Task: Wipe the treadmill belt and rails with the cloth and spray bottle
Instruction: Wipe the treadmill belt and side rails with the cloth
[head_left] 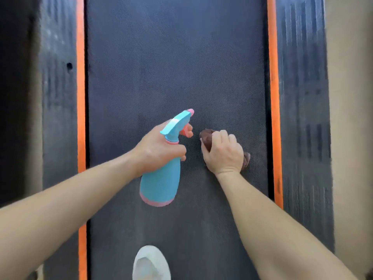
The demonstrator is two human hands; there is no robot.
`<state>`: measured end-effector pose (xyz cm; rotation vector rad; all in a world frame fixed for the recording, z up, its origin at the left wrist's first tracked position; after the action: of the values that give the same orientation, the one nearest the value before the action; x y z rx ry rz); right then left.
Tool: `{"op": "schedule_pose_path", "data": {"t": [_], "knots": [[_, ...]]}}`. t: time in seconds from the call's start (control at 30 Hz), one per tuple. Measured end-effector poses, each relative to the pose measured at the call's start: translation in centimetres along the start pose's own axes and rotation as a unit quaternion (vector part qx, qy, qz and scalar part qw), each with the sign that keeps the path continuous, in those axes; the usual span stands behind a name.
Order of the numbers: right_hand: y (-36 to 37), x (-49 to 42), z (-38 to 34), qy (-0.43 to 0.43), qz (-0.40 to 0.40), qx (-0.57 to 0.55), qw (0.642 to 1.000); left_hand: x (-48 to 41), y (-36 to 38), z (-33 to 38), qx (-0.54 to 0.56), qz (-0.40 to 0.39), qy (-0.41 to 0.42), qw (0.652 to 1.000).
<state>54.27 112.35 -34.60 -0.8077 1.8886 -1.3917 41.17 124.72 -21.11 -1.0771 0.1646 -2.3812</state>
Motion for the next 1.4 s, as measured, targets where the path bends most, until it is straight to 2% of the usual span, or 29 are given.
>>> {"op": "schedule_pose_path", "data": {"t": [0.13,0.43,0.53,0.63,0.77,0.83,0.93,1.13,1.4], "knots": [[0.1,0.6,-0.5,0.001,0.007,0.012,1.000,0.7,-1.2,-0.1,-0.016,-0.024,-0.008,1.000],[-0.3,0.4,-0.2,-0.009,0.059,-0.006,0.998,-2.2,2.4,-0.8,-0.130,-0.086,0.058,0.986],[-0.9,0.3,-0.3,0.002,0.049,0.003,0.999,-1.9,3.7,-0.7,-0.138,-0.090,0.087,0.982],[-2.1,2.6,0.8,0.061,0.014,0.013,0.998,-0.9,5.1,-0.5,-0.135,-0.095,0.096,0.982],[-4.7,12.7,6.1,0.229,-0.030,0.012,0.973,0.7,6.9,0.1,-0.169,-0.143,0.090,0.971],[-5.6,16.7,7.3,0.285,-0.042,0.011,0.958,1.1,8.0,0.2,-0.191,-0.164,0.082,0.964],[-5.4,18.5,5.9,0.311,-0.059,0.032,0.948,1.4,9.7,-0.4,-0.206,-0.181,0.071,0.959],[-5.2,18.7,4.7,0.359,-0.044,0.025,0.932,1.7,11.6,-2.6,-0.252,-0.208,0.056,0.943],[-5.1,18.5,4.4,0.393,0.003,-0.004,0.919,0.5,10.9,-3.4,-0.235,-0.164,0.053,0.957]]}}
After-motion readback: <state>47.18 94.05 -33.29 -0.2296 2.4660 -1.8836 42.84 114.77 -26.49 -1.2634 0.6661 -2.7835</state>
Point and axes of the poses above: each hand's wrist, its own x-axis away from the middle knuckle, its own y-axis out of the palm, z = x × y, the point moved 5 cm from there along -x, towards the middle knuckle
